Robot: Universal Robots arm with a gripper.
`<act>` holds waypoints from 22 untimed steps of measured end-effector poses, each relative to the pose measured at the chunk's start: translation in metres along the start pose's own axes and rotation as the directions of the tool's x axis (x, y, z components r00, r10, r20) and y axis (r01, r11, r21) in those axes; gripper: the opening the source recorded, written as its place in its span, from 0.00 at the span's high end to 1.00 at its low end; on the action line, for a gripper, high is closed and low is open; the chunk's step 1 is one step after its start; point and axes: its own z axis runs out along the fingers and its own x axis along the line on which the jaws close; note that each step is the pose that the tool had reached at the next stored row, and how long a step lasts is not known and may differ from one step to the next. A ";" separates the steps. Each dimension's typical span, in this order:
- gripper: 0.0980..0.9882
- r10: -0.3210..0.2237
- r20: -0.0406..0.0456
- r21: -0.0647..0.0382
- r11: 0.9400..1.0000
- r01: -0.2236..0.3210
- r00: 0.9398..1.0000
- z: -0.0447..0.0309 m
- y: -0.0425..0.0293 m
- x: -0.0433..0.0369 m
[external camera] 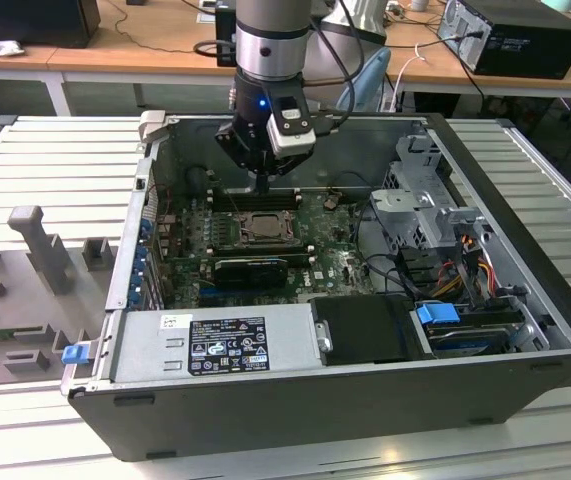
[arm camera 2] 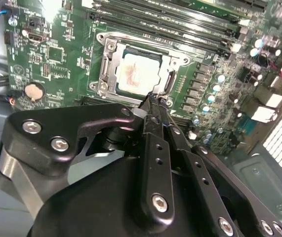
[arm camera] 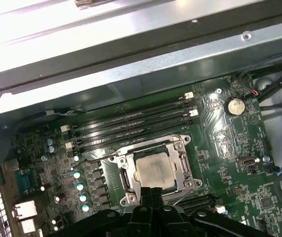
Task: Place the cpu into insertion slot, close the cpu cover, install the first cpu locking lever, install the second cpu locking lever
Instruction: 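Install the first cpu locking lever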
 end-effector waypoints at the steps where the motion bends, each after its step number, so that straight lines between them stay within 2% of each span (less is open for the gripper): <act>1: 0.99 -0.014 0.000 0.000 1.000 0.014 1.000 0.0000 0.0000 0.0000; 7: 0.99 -0.097 -0.001 0.002 0.995 0.097 0.995 0.0000 0.0000 0.0000; 15: 0.99 -0.100 -0.001 0.002 0.995 0.100 0.995 0.0000 -0.0008 0.0031; 19: 0.99 -0.101 -0.001 0.002 0.995 0.101 0.995 0.0000 -0.0022 0.0082; 22: 0.99 -0.111 -0.001 -0.006 0.994 0.111 0.994 0.0009 -0.0030 0.0111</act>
